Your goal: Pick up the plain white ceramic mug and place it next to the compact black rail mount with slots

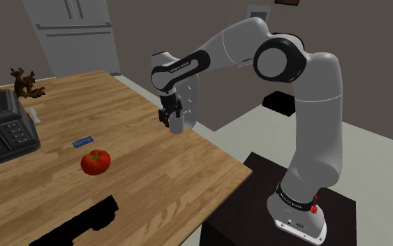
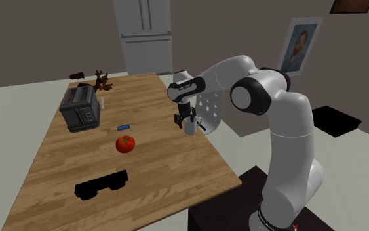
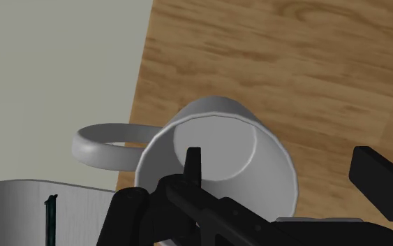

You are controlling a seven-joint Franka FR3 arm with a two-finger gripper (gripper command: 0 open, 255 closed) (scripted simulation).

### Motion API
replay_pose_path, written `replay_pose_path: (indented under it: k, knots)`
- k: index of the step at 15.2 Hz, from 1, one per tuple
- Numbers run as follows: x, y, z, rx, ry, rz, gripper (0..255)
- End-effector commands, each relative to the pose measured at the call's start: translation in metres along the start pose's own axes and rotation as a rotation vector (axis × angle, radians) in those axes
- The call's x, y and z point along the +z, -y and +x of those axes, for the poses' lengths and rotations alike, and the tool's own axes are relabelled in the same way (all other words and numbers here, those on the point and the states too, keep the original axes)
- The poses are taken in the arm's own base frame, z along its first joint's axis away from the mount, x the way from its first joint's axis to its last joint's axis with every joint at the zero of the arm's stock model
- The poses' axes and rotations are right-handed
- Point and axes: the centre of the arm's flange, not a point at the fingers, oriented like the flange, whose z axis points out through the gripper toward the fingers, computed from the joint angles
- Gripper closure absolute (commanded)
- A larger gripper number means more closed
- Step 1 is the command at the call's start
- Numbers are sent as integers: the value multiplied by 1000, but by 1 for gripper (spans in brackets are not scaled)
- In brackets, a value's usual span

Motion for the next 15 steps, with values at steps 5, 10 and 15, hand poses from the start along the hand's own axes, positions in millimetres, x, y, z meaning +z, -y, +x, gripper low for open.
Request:
replay_pose_path:
  k: [5,10,15]
  knots:
    - [0,0,0,0,0,0,255]
    - [0,0,0,0,0,0,255]
    - [-15,0,-3,0,0,0,255]
